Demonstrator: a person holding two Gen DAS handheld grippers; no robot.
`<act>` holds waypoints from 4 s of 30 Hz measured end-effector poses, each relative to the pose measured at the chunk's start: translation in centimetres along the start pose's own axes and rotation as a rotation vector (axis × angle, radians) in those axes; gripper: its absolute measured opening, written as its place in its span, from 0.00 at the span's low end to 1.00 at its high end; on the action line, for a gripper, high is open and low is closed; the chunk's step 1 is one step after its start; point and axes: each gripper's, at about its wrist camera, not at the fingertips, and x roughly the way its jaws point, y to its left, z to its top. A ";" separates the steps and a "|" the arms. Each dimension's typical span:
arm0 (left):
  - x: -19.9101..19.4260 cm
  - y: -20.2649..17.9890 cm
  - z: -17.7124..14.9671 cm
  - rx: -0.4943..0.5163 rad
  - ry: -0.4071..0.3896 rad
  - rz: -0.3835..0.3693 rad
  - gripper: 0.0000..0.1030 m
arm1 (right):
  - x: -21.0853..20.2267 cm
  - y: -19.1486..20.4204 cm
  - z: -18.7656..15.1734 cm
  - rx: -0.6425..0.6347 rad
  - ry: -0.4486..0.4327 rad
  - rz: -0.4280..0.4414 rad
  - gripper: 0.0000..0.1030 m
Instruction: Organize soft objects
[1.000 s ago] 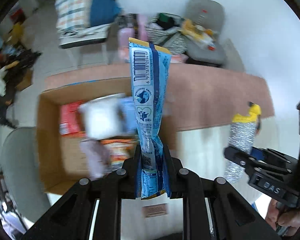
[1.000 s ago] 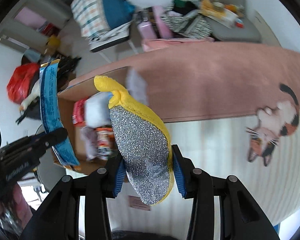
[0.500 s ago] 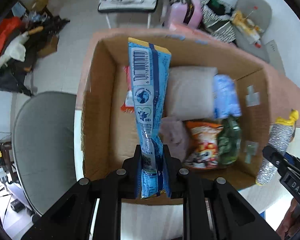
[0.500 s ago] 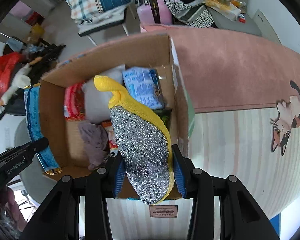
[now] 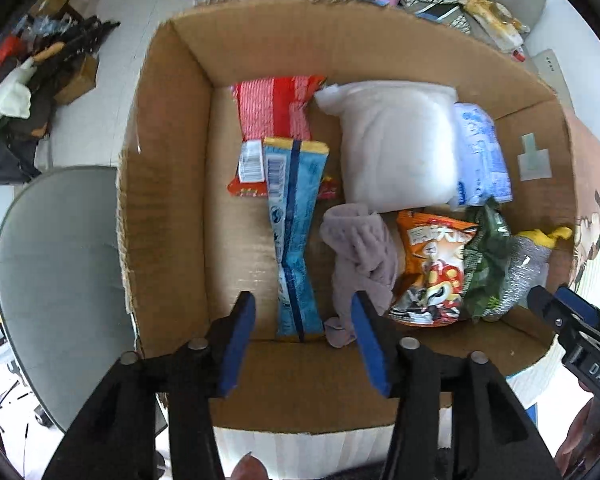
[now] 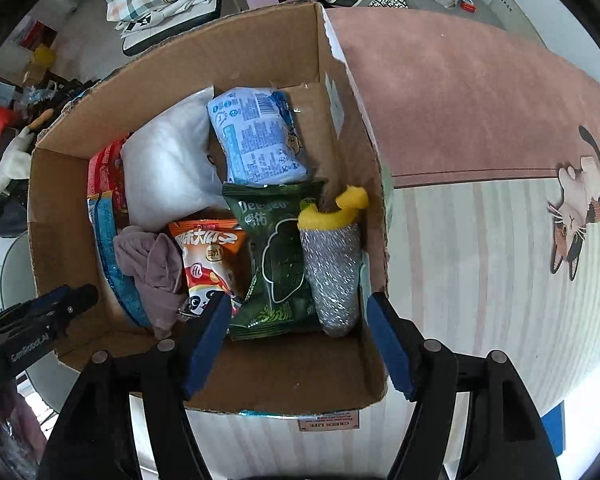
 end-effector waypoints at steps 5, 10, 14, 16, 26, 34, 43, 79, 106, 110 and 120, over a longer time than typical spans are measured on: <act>-2.3 -0.3 -1.3 -0.007 -0.063 -0.023 0.71 | -1.4 0.9 -0.6 -0.026 -0.022 0.000 0.94; -4.5 -0.2 -3.4 -0.022 -0.138 -0.003 0.93 | -2.9 2.2 -1.8 -0.080 -0.068 -0.037 1.00; -5.1 0.3 -4.1 -0.019 -0.172 0.013 0.95 | -3.6 2.7 -2.3 -0.110 -0.098 -0.065 1.00; -5.6 0.3 -4.2 -0.023 -0.189 0.020 0.95 | -4.2 2.9 -2.9 -0.117 -0.112 -0.070 1.00; -7.2 -0.3 -5.5 -0.038 -0.235 0.029 0.96 | -5.9 2.5 -4.4 -0.133 -0.147 -0.083 1.00; -12.1 -1.9 -9.7 -0.028 -0.340 0.040 0.95 | -11.4 1.4 -8.1 -0.156 -0.241 -0.054 1.00; -20.2 -2.8 -15.8 -0.019 -0.492 0.033 0.95 | -20.5 0.9 -14.0 -0.189 -0.382 -0.003 1.00; -28.1 -4.2 -23.5 -0.020 -0.647 0.049 0.95 | -33.1 -1.2 -22.8 -0.225 -0.642 -0.085 1.00; -28.2 -4.5 -23.1 -0.023 -0.649 0.045 0.95 | -33.4 -1.1 -23.0 -0.228 -0.656 -0.090 1.00; -28.2 -4.6 -23.1 -0.025 -0.652 0.045 0.95 | -33.4 -1.0 -23.1 -0.226 -0.657 -0.091 1.00; -28.3 -4.8 -23.2 -0.027 -0.652 0.046 0.95 | -34.3 -0.6 -22.8 -0.218 -0.668 -0.090 1.00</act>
